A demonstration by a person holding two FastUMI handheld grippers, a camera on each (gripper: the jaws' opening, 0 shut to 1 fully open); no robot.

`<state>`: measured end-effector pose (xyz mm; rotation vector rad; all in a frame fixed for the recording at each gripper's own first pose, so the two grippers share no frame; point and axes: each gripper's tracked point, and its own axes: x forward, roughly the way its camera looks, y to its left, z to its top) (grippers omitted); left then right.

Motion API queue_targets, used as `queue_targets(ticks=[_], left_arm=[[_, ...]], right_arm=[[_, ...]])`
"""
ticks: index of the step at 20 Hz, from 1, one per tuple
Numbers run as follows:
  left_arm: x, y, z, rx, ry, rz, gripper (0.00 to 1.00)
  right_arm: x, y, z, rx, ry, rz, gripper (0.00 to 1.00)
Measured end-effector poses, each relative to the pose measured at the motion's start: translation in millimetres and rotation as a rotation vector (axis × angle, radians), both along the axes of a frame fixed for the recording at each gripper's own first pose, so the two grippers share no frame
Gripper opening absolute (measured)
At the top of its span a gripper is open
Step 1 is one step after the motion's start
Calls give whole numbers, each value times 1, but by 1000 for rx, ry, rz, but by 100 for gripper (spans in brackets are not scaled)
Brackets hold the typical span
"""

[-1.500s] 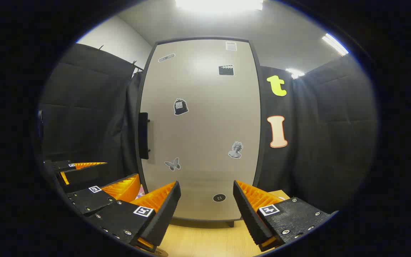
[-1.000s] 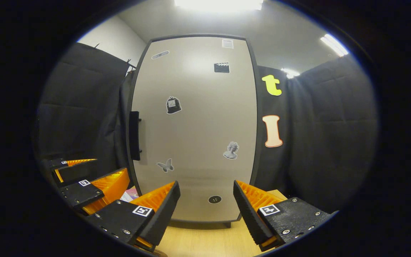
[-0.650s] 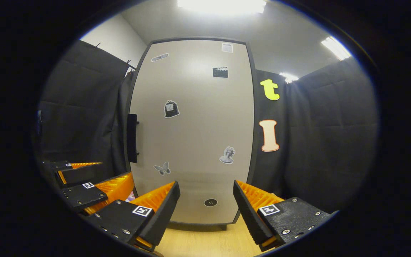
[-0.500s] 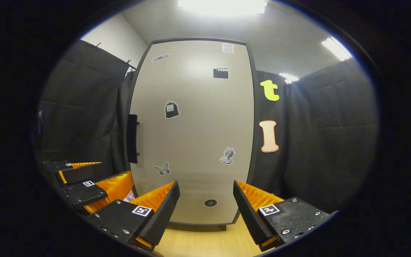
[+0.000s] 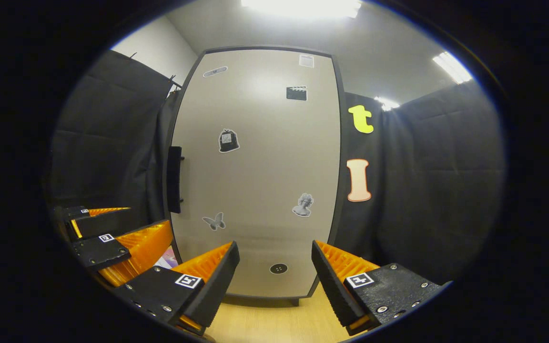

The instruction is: Open the cabinet door with the right hand, grasp the bottle in the cabinet with the left hand and place it on the coaster, then close the cabinet door with the right hand.

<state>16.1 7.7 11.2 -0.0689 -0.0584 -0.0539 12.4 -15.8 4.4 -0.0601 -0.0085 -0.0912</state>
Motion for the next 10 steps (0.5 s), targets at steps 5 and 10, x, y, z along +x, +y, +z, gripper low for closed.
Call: queue_targets(ticks=[5, 10], left_arm=[[-7, 9, -7, -50, 26, 1, 88], [-21, 25, -10, -37, 20, 19, 92]], right_arm=[[-1, 3, 7, 0, -21, 9, 95], [11, 8, 25, 63, -52, 17, 95]])
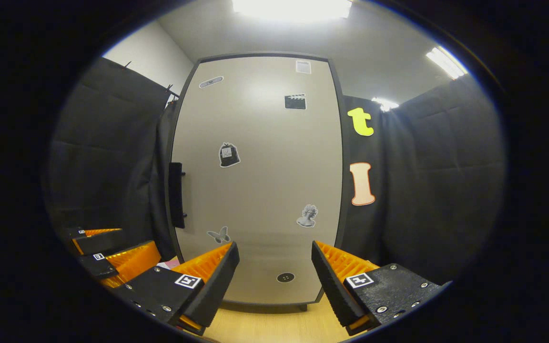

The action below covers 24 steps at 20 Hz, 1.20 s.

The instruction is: Open the cabinet door with the right hand, grasp the bottle in the cabinet with the left hand and place it on the coaster, then close the cabinet door with the right hand.

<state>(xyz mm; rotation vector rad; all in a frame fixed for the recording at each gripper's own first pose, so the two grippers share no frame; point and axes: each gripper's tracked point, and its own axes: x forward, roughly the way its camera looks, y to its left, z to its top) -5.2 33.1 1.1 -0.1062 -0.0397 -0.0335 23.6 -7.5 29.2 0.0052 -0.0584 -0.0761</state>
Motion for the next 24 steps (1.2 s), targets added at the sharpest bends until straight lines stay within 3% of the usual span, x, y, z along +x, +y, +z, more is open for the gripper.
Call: queue_targets(ticks=[1, 3, 4, 6, 8, 10, 11, 14, 18, 20, 21, 23, 24], left_arm=[[-4, 1, -6, 5, 17, -4, 88], [-12, 7, -13, 25, 37, -3, 93], [-17, 13, -16, 37, 42, 4, 88], [-27, 20, -22, 45, 45, 3, 92], [-37, 21, -21, 7, 23, -23, 88], [-49, 28, -13, -62, -26, -40, 93], [-50, 29, -8, -107, -55, -59, 83], [-52, 21, -10, -163, -42, -152, 88], [-60, 44, -26, -66, 17, -109, 88], [-63, 56, -31, -61, 26, -75, 93], [-64, 63, -33, -64, 25, -59, 88], [-69, 78, -38, -66, 26, -28, 88], [-71, 87, -40, -62, 33, -10, 93]], right_arm=[[3, 1, 4, 1, -3, -3, 94], [11, 7, 10, 4, -10, 6, 94], [15, 8, 12, 4, -14, 5, 95], [23, 16, 18, 2, -17, 14, 95], [30, 28, 27, -6, -28, 31, 94], [36, 43, 38, -25, -56, 51, 94], [40, 51, 43, -37, -64, 58, 94], [49, 85, 51, -60, -75, 100, 94], [63, 127, 58, -82, -95, 160, 94], [74, 145, 57, -82, -88, 188, 94], [81, 152, 56, -79, -80, 196, 94], [96, 162, 49, -69, -43, 204, 96], [102, 163, 46, -64, -31, 199, 95]])
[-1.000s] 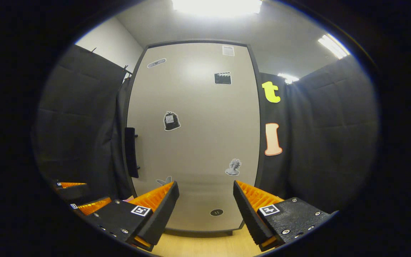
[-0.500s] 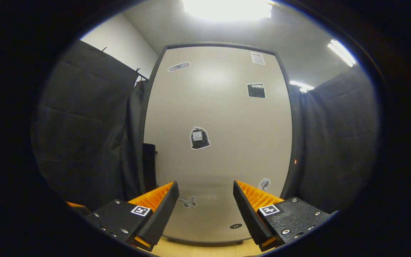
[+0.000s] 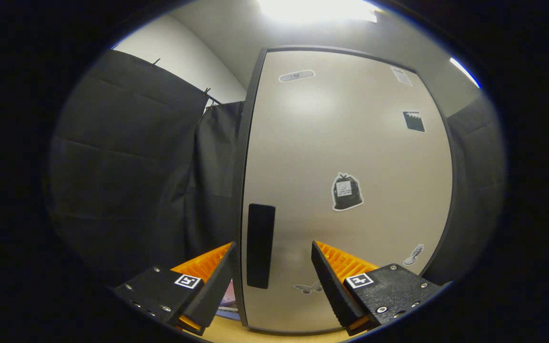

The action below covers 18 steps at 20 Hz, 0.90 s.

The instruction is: Open the cabinet door with the right hand, grasp the bottle in the cabinet with the left hand and place it on the coaster, then close the cabinet door with the right hand.

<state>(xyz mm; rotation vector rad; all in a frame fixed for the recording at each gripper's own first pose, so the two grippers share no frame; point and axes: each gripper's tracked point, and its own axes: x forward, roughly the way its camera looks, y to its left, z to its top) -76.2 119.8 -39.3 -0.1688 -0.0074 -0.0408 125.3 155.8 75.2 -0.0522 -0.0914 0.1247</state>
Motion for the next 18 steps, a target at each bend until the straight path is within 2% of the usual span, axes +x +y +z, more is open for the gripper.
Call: queue_targets(ticks=[1, 4, 6, 8, 9, 10, 12, 13, 14, 15, 16, 17, 18], left_arm=[[-1, 7, -5, 7, 10, 11, 88], [-6, 23, -13, 33, 32, 41, 88], [-7, 29, -16, 25, 35, 57, 88], [-10, 33, -16, 9, 48, 79, 88], [-10, 33, -12, -10, 37, 83, 93], [-11, 33, -9, -22, 34, 88, 88], [-6, 44, -13, -15, 34, 101, 88], [-4, 45, -15, -6, 32, 100, 93], [-1, 44, -16, 3, 34, 96, 88], [2, 42, -16, 9, 36, 93, 93], [4, 40, -16, 10, 33, 92, 93], [6, 39, -14, 7, 28, 96, 88], [8, 38, -12, 1, 25, 100, 88]], right_arm=[[6, 4, -1, -2, 7, 5, 95], [16, 13, -4, -35, 0, 21, 95], [21, 20, -8, -48, 6, 39, 85], [32, 24, -26, -56, 64, 50, 60], [29, 24, -33, -60, 100, 70, 43], [34, 25, -35, -47, 102, 88, 38], [32, 25, -34, -39, 109, 122, 33], [32, 26, -35, -51, 114, 131, 30], [31, 25, -35, -69, 113, 139, 29], [31, 25, -35, -81, 112, 149, 28], [29, 25, -36, -83, 113, 165, 27], [28, 26, -36, -78, 114, 184, 27], [26, 26, -36, -76, 112, 205, 27]])
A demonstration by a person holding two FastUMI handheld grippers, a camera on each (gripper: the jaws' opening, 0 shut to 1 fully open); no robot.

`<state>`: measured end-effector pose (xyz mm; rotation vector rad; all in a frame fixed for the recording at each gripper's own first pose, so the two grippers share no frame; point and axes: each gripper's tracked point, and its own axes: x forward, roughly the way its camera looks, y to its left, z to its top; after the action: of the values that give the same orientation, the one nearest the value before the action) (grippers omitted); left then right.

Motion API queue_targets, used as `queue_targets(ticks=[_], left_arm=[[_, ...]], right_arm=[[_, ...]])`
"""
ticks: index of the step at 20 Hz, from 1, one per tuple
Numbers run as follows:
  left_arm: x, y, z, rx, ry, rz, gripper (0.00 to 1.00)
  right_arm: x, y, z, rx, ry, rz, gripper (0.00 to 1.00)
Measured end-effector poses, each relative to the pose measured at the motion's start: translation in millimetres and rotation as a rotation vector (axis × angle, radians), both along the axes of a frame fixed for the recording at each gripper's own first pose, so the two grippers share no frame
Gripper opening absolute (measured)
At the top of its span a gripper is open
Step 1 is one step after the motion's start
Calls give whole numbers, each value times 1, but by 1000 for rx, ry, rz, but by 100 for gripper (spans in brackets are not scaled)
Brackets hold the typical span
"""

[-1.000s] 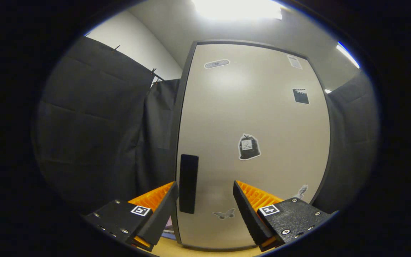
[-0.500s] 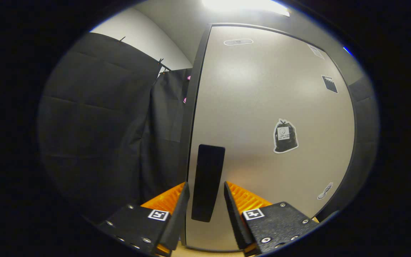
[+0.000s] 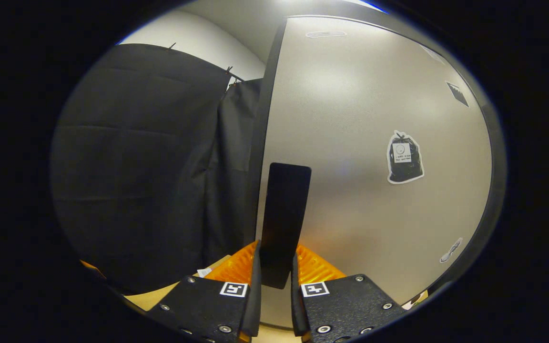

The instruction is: Open the cabinet door with the right hand, grasp the bottle in the cabinet with the left hand and place it on the coaster, then close the cabinet door with the right hand.

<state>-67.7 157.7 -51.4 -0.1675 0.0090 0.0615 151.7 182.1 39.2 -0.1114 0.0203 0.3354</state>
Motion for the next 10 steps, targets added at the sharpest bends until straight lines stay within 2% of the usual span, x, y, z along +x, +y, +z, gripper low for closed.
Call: queue_targets(ticks=[2, 3, 8, 9, 10], left_arm=[[0, -3, 3, 5, -7, 6, 93], [-1, -3, 3, 14, -9, 9, 88], [-12, -3, -2, 35, -1, 46, 88], [-17, 1, -4, 34, 7, 66, 92], [-21, 3, -6, 27, 10, 77, 88]], right_arm=[[-5, 1, 0, 2, 2, 27, 24], [-8, 0, 0, -3, 1, 34, 24], [-28, 1, 3, 5, -5, 117, 24], [-30, 1, 4, 6, -6, 140, 24], [-33, 1, 3, 8, -2, 157, 24]])
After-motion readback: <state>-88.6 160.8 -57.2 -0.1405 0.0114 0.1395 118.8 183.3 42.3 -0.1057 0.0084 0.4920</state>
